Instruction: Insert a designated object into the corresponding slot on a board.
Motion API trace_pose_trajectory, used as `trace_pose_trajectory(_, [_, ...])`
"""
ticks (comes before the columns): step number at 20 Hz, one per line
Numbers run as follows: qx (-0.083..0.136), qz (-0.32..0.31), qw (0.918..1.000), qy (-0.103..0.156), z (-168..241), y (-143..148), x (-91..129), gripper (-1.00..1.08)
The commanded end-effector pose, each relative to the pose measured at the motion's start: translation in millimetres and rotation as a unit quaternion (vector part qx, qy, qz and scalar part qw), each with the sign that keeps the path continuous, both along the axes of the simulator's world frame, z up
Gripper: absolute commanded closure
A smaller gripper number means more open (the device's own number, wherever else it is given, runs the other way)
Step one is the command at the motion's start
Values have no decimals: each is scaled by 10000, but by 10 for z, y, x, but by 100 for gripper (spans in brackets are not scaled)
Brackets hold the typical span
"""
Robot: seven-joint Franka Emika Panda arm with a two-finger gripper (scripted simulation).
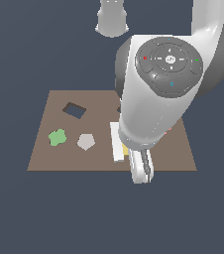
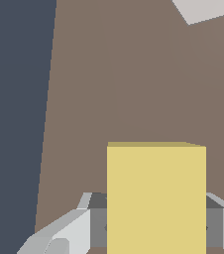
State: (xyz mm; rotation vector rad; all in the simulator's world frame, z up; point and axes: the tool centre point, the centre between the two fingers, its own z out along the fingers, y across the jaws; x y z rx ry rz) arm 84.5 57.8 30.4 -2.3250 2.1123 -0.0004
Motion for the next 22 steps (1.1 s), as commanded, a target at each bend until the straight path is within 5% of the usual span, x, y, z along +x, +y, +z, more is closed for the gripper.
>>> trace_pose_trajectory(1, [0, 0, 10000, 2, -5, 1, -2, 108])
trace_pose_trajectory(12, [-1, -82, 10000, 7, 27, -69, -28, 108])
trace_pose_trajectory(22, [-1, -731, 9973, 7, 45, -588, -272, 108])
